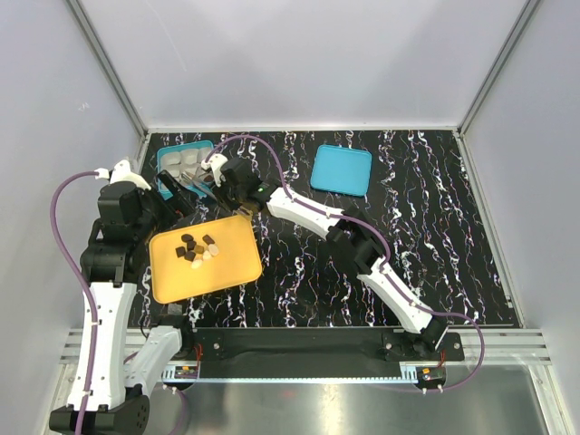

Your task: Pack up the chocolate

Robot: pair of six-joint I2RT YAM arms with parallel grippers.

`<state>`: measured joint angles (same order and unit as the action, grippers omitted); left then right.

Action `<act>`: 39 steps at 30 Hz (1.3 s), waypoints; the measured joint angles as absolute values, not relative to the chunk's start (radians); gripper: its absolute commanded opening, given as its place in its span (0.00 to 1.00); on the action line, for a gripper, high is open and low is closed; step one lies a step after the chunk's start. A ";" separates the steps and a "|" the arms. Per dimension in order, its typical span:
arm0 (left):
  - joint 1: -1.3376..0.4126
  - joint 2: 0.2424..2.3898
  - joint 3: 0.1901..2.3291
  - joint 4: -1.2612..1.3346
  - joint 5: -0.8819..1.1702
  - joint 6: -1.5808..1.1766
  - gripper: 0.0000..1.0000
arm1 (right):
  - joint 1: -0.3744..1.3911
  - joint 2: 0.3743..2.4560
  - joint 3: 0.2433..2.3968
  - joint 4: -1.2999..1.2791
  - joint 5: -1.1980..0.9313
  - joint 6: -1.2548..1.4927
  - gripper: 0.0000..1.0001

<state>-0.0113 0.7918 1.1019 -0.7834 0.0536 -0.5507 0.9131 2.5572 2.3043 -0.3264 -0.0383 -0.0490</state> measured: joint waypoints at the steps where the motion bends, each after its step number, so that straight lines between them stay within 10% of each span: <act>1: -0.011 0.792 1.102 -0.783 0.054 -0.551 0.99 | 0.913 2.557 2.304 -0.327 -0.038 -0.049 0.40; 39: -0.011 0.791 1.090 -0.761 0.057 -0.551 0.99 | 0.913 2.452 2.189 -0.318 -0.035 -0.085 0.39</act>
